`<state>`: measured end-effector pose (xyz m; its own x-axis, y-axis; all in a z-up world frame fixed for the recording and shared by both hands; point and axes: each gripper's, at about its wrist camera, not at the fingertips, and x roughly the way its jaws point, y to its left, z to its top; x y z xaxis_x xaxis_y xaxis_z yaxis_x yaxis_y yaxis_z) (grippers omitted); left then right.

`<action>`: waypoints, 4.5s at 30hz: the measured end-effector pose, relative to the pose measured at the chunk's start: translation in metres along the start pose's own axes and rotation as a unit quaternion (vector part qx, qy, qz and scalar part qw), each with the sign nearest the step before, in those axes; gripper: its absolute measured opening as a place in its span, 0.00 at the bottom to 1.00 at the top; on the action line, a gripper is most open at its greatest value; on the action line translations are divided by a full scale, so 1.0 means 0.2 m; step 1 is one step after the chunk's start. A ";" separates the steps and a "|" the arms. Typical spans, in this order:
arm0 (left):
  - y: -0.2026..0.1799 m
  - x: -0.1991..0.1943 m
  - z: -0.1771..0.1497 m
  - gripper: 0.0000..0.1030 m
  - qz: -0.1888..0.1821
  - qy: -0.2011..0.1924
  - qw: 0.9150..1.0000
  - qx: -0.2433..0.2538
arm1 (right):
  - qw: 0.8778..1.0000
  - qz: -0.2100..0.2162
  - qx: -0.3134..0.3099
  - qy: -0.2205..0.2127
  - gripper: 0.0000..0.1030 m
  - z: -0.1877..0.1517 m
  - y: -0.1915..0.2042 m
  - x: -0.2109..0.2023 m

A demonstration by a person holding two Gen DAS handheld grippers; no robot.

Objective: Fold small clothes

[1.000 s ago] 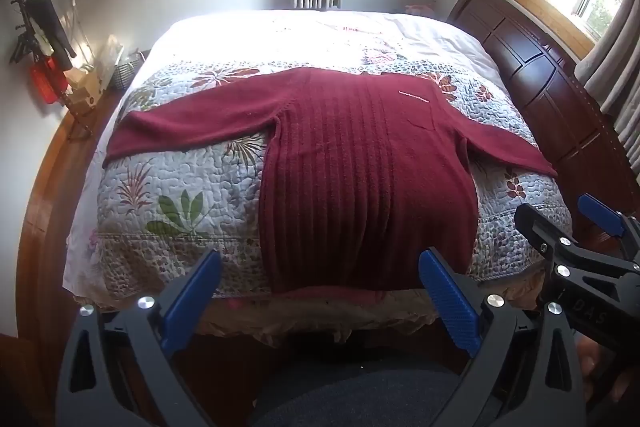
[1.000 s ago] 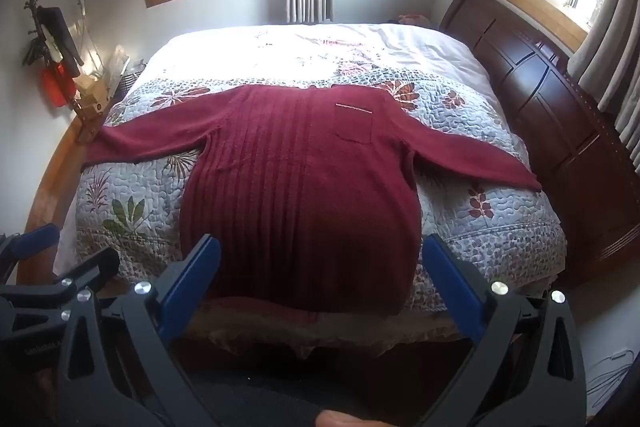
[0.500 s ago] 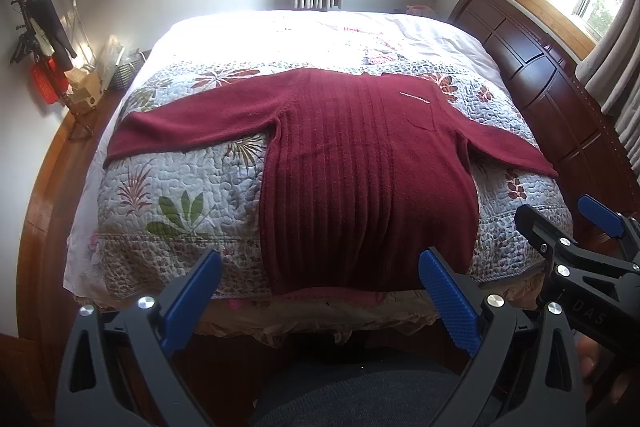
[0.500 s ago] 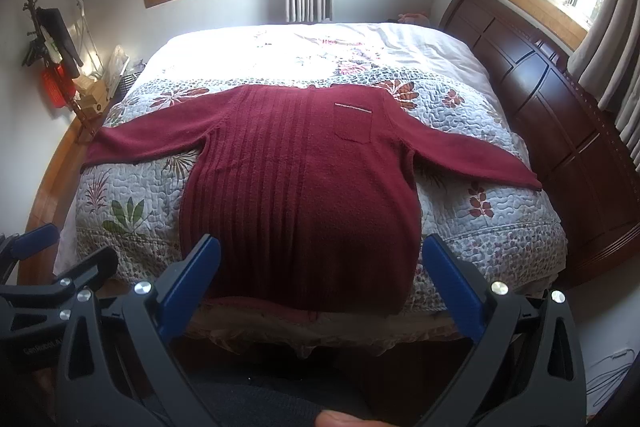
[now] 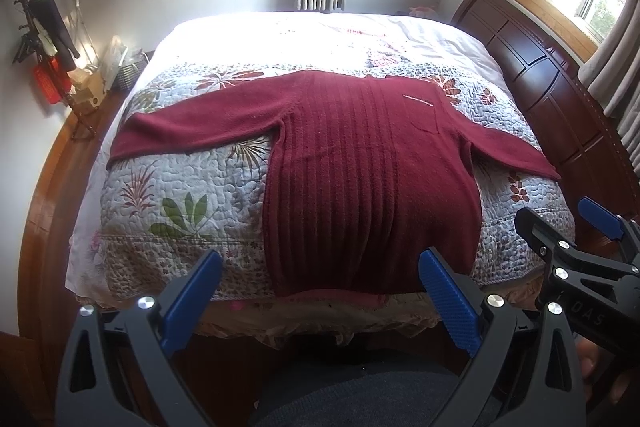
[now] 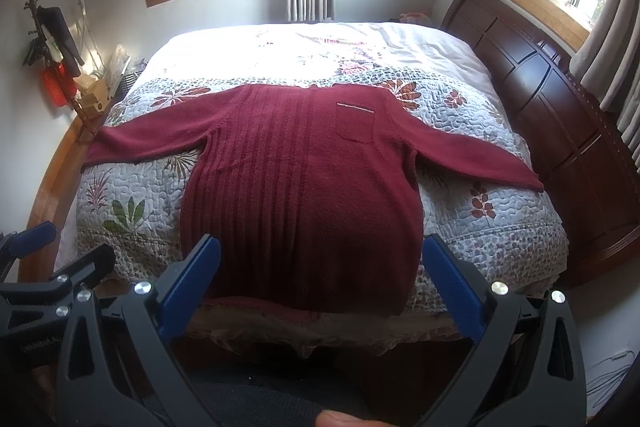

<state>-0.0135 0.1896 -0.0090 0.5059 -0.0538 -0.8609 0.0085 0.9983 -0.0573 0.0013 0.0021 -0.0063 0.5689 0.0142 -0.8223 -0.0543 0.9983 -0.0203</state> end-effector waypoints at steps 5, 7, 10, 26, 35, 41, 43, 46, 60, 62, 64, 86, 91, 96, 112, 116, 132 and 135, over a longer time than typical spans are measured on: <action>0.01 0.00 0.01 0.96 -0.002 0.001 1.000 0.000 | 1.000 0.000 -0.002 0.001 0.97 0.00 0.01 0.01; 0.01 0.01 0.00 0.96 0.000 0.000 1.000 0.001 | 1.000 0.000 -0.003 0.002 0.97 0.01 0.01 0.01; 0.01 0.01 0.00 0.96 0.001 0.000 1.000 0.000 | 1.000 0.000 -0.004 0.004 0.97 0.02 0.01 0.02; 0.02 0.01 0.02 0.96 -0.001 0.001 1.000 0.001 | 1.000 -0.001 -0.005 0.003 0.97 0.03 0.01 0.03; 0.02 0.03 0.04 0.96 0.000 0.002 1.000 0.001 | 1.000 -0.001 -0.004 0.004 0.97 0.04 0.01 0.04; 0.01 0.03 0.03 0.96 0.001 0.003 1.000 0.000 | 1.000 -0.002 -0.004 0.005 0.97 0.05 0.01 0.04; 0.01 0.03 0.04 0.96 0.001 0.004 1.000 0.000 | 1.000 -0.002 -0.004 0.006 0.97 0.05 0.01 0.05; 0.02 0.04 0.05 0.96 0.001 0.004 1.000 0.000 | 1.000 -0.002 -0.003 0.007 0.97 0.05 0.01 0.05; 0.09 0.12 0.09 0.96 -0.011 -0.008 1.000 -0.013 | 1.000 -0.018 0.010 0.009 0.97 0.10 -0.06 0.14; 0.13 0.15 0.11 0.96 -0.024 -0.022 0.999 -0.018 | 0.999 -0.014 0.031 0.002 0.97 0.14 -0.15 0.17; 0.18 0.19 0.13 0.96 -0.045 -0.030 0.998 -0.020 | 0.997 0.000 0.075 -0.007 0.97 0.18 -0.31 0.21; -0.22 0.43 0.45 0.96 -0.148 -0.025 0.988 -0.022 | 0.684 0.205 0.693 -0.097 0.69 -0.38 -2.68 1.24; -0.48 0.43 0.51 0.96 -0.135 -0.021 0.991 -0.005 | 0.671 0.199 0.706 -0.106 0.51 -0.43 -2.96 1.45; -0.59 0.43 0.54 0.96 -0.114 -0.025 0.993 -0.012 | 0.690 0.175 0.699 -0.069 0.51 -0.44 -3.08 1.62; -0.65 0.59 0.65 0.96 -0.149 0.038 0.986 -0.071 | 0.760 0.155 0.630 -0.031 0.11 -0.25 -3.15 1.72; -0.55 0.68 0.65 0.96 -0.203 0.058 0.970 -0.117 | 0.806 0.129 0.575 -0.050 0.10 -0.05 -3.07 1.59; 0.06 0.76 0.73 0.96 -0.268 -0.008 0.949 -0.165 | 0.960 0.149 0.217 -0.096 0.10 1.09 -1.63 1.22; 0.19 0.81 0.74 0.96 -0.251 0.009 0.951 -0.179 | 0.973 0.150 0.157 -0.077 0.10 1.15 -1.32 1.28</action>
<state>0.1963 0.2216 -0.0761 0.5006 -0.5257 -0.6878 -0.0501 0.7756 -0.6293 0.3503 -0.2452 -0.0801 0.6832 0.2925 -0.6691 0.0021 0.9155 0.4024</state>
